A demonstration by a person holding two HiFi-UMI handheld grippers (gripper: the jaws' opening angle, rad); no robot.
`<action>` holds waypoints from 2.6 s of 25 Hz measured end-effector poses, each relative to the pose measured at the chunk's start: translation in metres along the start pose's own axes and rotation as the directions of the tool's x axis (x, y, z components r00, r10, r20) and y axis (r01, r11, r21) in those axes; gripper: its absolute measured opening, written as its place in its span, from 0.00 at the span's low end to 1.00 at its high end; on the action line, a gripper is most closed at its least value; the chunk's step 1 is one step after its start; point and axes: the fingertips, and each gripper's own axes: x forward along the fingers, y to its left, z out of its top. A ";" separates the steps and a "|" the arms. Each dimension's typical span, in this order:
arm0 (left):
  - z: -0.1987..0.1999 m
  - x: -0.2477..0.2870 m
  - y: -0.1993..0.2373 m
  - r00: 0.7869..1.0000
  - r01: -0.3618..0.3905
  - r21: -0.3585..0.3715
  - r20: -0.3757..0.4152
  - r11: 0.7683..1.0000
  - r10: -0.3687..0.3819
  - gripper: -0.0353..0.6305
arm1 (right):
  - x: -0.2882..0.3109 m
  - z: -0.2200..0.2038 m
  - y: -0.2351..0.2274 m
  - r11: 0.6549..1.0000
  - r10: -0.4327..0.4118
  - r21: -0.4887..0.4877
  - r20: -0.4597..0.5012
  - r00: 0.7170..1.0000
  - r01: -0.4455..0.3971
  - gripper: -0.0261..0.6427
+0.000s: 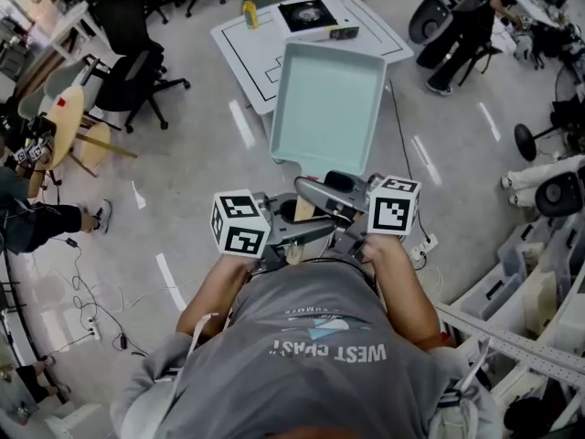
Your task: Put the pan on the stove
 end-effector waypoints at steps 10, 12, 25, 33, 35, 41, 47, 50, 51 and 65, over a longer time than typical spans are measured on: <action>0.039 0.051 0.045 0.994 -0.092 -0.026 0.048 0.995 0.093 0.24 | -0.023 0.051 -0.040 0.997 0.071 0.021 -0.080 0.994 -0.070 0.33; 0.046 0.059 0.054 0.992 -0.112 -0.034 0.058 0.993 0.114 0.24 | -0.026 0.059 -0.048 0.996 0.089 0.028 -0.096 0.991 -0.087 0.33; 0.068 0.104 0.093 0.965 -0.236 -0.063 0.106 0.970 0.242 0.24 | -0.049 0.090 -0.083 0.980 0.197 0.068 -0.173 0.965 -0.188 0.33; 0.079 0.120 0.100 0.960 -0.259 -0.066 0.093 0.964 0.264 0.24 | -0.061 0.106 -0.090 0.975 0.218 0.080 -0.167 0.962 -0.207 0.33; 0.081 0.124 0.105 0.962 -0.255 -0.069 0.081 0.965 0.260 0.24 | -0.063 0.110 -0.096 0.976 0.211 0.085 -0.160 0.964 -0.199 0.33; 0.089 0.131 0.128 0.979 -0.190 -0.083 0.054 0.978 0.195 0.24 | -0.062 0.127 -0.123 0.986 0.151 0.092 -0.121 0.981 -0.141 0.33; 0.112 0.139 0.159 0.995 -0.102 -0.061 0.007 0.993 0.102 0.24 | -0.059 0.161 -0.155 0.995 0.065 0.075 -0.060 0.996 -0.060 0.33; 0.130 0.134 0.175 0.998 -0.068 -0.052 -0.001 0.996 0.068 0.24 | -0.048 0.183 -0.167 0.997 0.040 0.069 -0.034 0.999 -0.037 0.33; 0.136 0.132 0.181 0.998 -0.059 -0.052 -0.003 0.997 0.059 0.24 | -0.043 0.189 -0.171 0.997 0.033 0.069 -0.027 0.999 -0.031 0.33; 0.186 0.090 0.263 0.999 -0.005 -0.077 -0.038 0.997 0.002 0.24 | 0.028 0.243 -0.231 0.995 -0.030 0.097 0.006 1.000 0.029 0.33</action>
